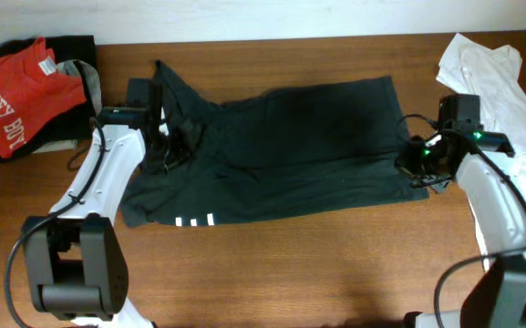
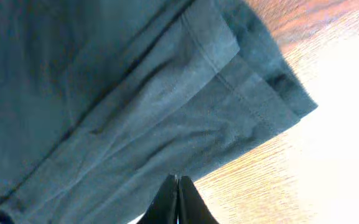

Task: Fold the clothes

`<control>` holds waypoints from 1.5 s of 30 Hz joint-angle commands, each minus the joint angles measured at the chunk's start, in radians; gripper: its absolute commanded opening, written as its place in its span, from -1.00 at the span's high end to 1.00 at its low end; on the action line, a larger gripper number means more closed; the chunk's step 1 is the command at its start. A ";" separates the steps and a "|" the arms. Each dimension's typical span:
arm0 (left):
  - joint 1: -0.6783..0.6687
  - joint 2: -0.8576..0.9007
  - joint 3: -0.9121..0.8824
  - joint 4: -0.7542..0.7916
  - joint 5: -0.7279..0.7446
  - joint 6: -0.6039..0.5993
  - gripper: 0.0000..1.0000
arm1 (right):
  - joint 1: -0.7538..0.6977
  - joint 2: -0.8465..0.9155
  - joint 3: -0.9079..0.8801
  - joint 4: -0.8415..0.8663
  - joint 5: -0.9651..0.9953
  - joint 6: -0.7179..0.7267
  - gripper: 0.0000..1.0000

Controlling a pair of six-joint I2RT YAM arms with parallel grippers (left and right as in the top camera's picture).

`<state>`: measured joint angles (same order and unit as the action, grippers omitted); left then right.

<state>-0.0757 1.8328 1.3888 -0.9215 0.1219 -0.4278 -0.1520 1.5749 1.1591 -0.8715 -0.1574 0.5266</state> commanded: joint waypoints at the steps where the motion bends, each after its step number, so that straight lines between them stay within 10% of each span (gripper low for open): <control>1: 0.003 0.054 -0.064 -0.007 0.013 0.014 0.73 | 0.042 0.102 -0.019 0.009 0.012 0.002 0.92; 4: 0.003 0.102 -0.073 -0.004 0.015 0.014 0.99 | 0.040 0.220 -0.019 0.017 0.012 0.005 0.92; 18: 0.264 0.202 -0.080 -0.166 -0.059 -0.035 0.99 | -0.066 0.274 -0.072 -0.021 0.153 0.107 0.92; 25: 0.258 -0.324 -0.080 -0.218 -0.098 -0.098 0.99 | -0.111 -0.180 -0.066 -0.156 0.177 0.074 0.92; 27: 0.217 -0.410 -0.080 -0.182 -0.091 -0.064 0.67 | -0.110 -0.237 -0.064 -0.102 -0.024 -0.003 0.67; 28: 0.197 -0.399 -0.080 -0.182 -0.089 -0.055 0.46 | -0.109 -0.229 -0.065 -0.090 -0.062 -0.003 0.16; 29: 0.164 -0.370 -0.080 -0.176 -0.074 -0.016 -0.23 | -0.109 -0.215 -0.065 -0.081 -0.092 -0.003 -0.75; 30: 0.131 -0.338 -0.080 -0.172 -0.074 0.010 -0.72 | -0.109 -0.204 -0.065 -0.074 -0.102 -0.002 -0.97; 34: 0.015 -0.188 -0.080 -0.147 -0.085 0.085 -0.98 | -0.087 -0.187 -0.066 -0.035 -0.096 -0.055 -0.95; 36: 0.023 -0.111 -0.080 -0.137 -0.085 0.084 -0.98 | -0.034 -0.113 -0.068 -0.005 -0.093 -0.111 -0.02; 38: 0.024 -0.043 -0.080 -0.115 -0.085 0.085 -0.79 | -0.014 -0.016 -0.068 0.021 -0.094 -0.110 0.63; 40: 0.024 0.037 -0.080 -0.101 -0.085 0.085 0.60 | -0.012 0.170 -0.068 0.040 -0.093 -0.107 0.92; 42: 0.024 0.065 -0.080 -0.100 -0.085 0.085 0.98 | -0.012 0.243 -0.068 0.059 -0.094 -0.107 0.92; 45: 0.024 0.101 -0.082 -0.074 -0.085 0.085 0.99 | -0.011 0.277 -0.068 0.083 -0.090 -0.104 0.92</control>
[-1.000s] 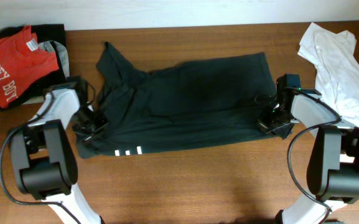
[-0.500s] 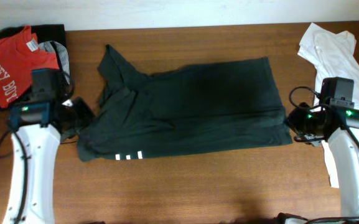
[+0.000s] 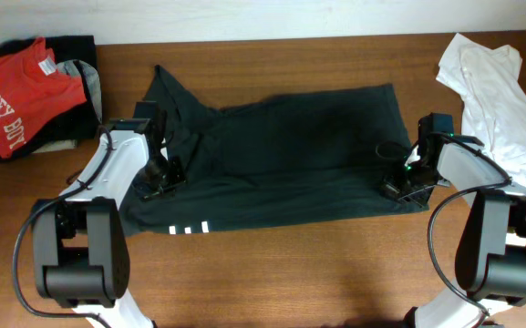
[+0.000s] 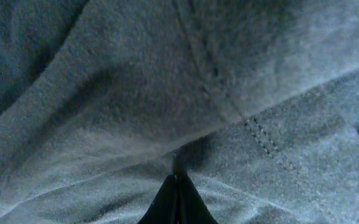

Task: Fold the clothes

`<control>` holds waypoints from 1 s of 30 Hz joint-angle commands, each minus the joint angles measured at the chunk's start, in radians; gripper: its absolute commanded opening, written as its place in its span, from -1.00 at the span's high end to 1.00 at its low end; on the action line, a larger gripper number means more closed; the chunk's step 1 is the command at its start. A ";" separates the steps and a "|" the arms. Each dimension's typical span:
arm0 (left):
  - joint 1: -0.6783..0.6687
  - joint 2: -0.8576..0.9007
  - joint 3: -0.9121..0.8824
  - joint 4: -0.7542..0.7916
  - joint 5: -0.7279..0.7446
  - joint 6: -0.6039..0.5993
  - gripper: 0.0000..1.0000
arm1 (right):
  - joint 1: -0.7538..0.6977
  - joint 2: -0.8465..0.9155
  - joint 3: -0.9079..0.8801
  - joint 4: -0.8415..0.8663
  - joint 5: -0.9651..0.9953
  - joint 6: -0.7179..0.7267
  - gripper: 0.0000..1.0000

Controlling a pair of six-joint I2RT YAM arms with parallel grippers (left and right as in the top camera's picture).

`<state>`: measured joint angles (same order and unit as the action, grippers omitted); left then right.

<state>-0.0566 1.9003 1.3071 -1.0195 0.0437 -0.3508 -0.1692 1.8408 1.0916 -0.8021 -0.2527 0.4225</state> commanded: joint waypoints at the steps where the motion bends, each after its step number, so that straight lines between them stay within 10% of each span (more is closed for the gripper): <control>1: 0.005 0.056 0.000 0.053 -0.005 0.008 0.99 | 0.006 0.011 -0.003 0.017 0.029 0.000 0.92; 14: 0.005 0.113 -0.178 -0.065 0.072 -0.043 0.99 | 0.003 -0.005 -0.074 -0.107 0.168 0.130 0.92; 19: 0.005 -0.359 -0.180 -0.207 0.040 -0.071 0.98 | -0.088 -0.294 -0.056 -0.309 0.265 0.161 0.92; 20: 0.005 -0.502 -0.179 -0.165 0.034 -0.071 0.46 | -0.114 -0.447 -0.008 -0.356 0.256 0.077 0.81; 21: 0.005 -0.569 -0.170 -0.107 0.034 -0.071 -0.22 | -0.113 -0.517 0.045 -0.360 0.221 0.022 -0.34; 22: 0.005 -0.594 -0.140 -0.051 0.039 -0.070 -0.66 | -0.112 -0.548 0.103 -0.353 0.172 -0.012 -0.82; 30: -0.002 0.102 0.417 0.238 0.111 0.050 -0.98 | -0.111 -0.237 0.451 -0.330 -0.006 -0.143 -0.94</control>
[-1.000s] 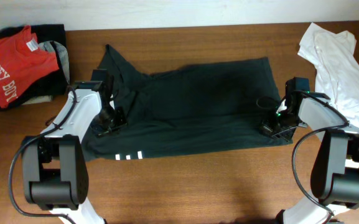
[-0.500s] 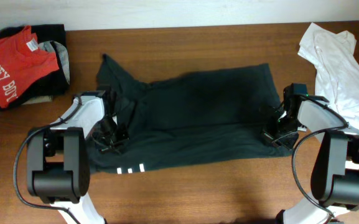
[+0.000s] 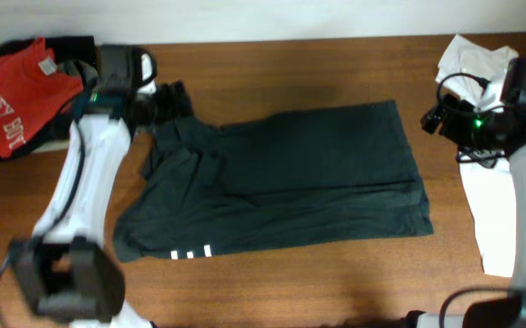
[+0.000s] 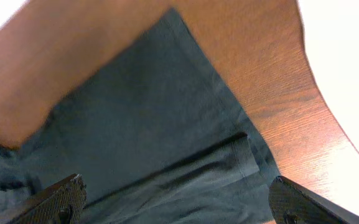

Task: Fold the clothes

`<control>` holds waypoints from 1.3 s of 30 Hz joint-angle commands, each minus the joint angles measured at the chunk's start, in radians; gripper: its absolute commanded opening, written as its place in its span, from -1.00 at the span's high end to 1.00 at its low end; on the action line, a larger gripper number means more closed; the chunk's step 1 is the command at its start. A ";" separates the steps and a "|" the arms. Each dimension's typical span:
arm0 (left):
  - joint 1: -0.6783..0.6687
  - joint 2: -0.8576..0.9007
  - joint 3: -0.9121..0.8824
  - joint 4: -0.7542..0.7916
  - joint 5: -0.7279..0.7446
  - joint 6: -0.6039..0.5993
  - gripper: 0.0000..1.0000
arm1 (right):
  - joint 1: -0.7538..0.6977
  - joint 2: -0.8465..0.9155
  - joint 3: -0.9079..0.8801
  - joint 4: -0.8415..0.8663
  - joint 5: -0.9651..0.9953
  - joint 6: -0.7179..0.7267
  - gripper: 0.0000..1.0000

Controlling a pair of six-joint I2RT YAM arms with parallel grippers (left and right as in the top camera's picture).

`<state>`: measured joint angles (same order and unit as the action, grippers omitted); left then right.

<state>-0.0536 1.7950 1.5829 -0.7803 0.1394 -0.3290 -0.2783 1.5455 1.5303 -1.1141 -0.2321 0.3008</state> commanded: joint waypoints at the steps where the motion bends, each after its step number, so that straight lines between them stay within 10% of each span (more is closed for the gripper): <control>1: -0.005 0.322 0.211 0.003 0.032 0.027 -0.98 | -0.002 0.102 0.013 -0.028 -0.026 -0.037 -0.94; 7: -0.005 0.501 0.252 0.020 0.034 0.000 -0.69 | -0.002 0.194 0.013 -0.015 -0.023 -0.043 -0.95; 12: -0.005 0.502 0.252 0.000 0.056 0.001 0.33 | -0.002 0.194 0.013 0.020 -0.023 -0.042 -0.96; 14: -0.005 0.502 0.251 -0.002 0.056 0.001 0.38 | -0.002 0.194 0.013 0.027 -0.023 -0.042 -0.95; 16: -0.005 0.502 0.251 0.001 0.055 0.001 0.99 | -0.002 0.194 0.013 0.048 -0.023 -0.042 -0.95; 22: -0.005 0.502 0.251 0.009 0.037 0.001 0.99 | 0.115 0.294 0.037 0.418 0.025 -0.080 -0.98; 28: -0.005 0.502 0.251 0.003 0.037 0.001 0.99 | 0.155 0.774 0.523 0.311 0.170 -0.217 -0.93; 36: -0.005 0.502 0.251 0.001 0.037 0.001 0.99 | 0.212 0.910 0.527 0.377 0.314 -0.195 -0.75; 39: -0.005 0.502 0.251 -0.002 0.037 0.001 0.99 | 0.212 0.917 0.526 0.366 0.312 -0.164 -0.34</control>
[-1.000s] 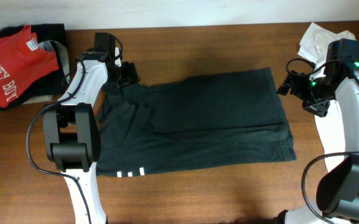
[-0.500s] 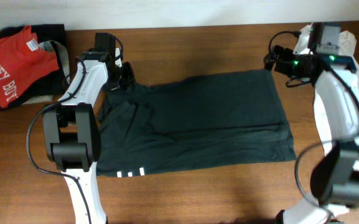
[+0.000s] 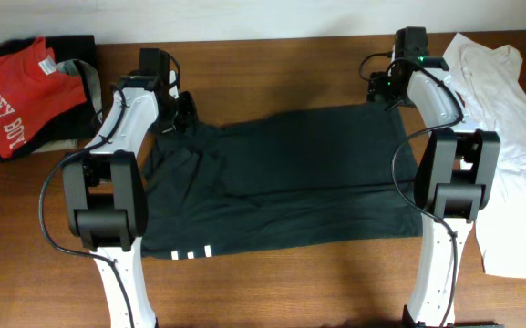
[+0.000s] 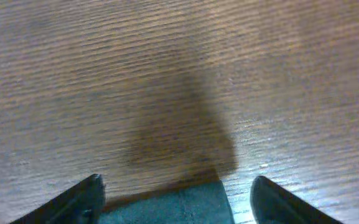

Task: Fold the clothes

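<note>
A dark green garment [image 3: 281,173] with small white stripes near its front left hem lies spread flat on the wooden table [image 3: 272,292]. In the overhead view my right gripper [image 3: 386,91] is down at the garment's back right corner. The right wrist view shows that gripper [image 4: 178,205] open, its fingers [image 4: 83,198] straddling the cloth corner [image 4: 173,208] just above the wood. My left gripper [image 3: 175,113] sits at the garment's back left corner, where the cloth is bunched. Whether its jaws hold any cloth cannot be made out.
A pile with a red printed shirt [image 3: 12,91] on dark clothes lies at the back left. A white garment [image 3: 509,118] lies along the right side of the table. The table's back edge is close behind both grippers.
Both arms were raised off the garment, the right gripper open out by the white garment. Now both are down at the garment's back corners, the right one open around the corner.
At first both grippers were on the garment's two ends, the right one shut at the right hem. Then both were low on the cloth nearer the front. After that they were lifted clear, the right one open, with the garment lying flatter. Now they are at its back corners.
</note>
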`<control>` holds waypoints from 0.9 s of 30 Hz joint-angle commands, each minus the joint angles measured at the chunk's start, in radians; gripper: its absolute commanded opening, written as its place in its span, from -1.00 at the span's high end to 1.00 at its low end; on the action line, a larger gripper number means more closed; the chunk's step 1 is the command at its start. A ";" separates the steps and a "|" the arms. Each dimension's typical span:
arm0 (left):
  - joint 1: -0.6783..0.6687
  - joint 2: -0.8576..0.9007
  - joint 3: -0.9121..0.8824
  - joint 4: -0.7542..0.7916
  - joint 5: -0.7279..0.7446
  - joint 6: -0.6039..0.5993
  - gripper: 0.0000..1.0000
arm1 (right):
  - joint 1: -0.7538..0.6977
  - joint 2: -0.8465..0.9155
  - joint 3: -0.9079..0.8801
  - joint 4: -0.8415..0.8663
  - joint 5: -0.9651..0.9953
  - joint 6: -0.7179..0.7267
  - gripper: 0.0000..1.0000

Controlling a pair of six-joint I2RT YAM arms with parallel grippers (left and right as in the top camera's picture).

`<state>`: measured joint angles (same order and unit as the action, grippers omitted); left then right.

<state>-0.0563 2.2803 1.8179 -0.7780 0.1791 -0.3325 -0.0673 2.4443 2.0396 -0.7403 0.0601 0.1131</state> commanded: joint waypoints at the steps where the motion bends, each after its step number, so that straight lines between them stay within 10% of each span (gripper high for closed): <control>1: -0.003 0.016 0.016 -0.004 -0.003 0.005 0.99 | 0.002 0.018 0.016 -0.014 0.020 0.026 -0.23; 7: -0.003 0.016 0.016 -0.005 -0.003 0.005 0.99 | 0.001 0.048 0.015 -0.033 0.024 0.053 -0.22; 11: -0.003 0.016 0.016 -0.001 -0.003 0.018 0.99 | 0.000 0.053 0.024 -0.039 0.026 0.061 0.88; 27: 0.004 -0.348 0.022 -0.779 -0.180 0.035 0.99 | -0.026 -0.029 0.401 -0.888 0.042 0.203 0.92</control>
<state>-0.0559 1.9739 1.8336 -1.4914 0.0574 -0.3088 -0.0875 2.4954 2.4237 -1.5864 0.1066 0.2893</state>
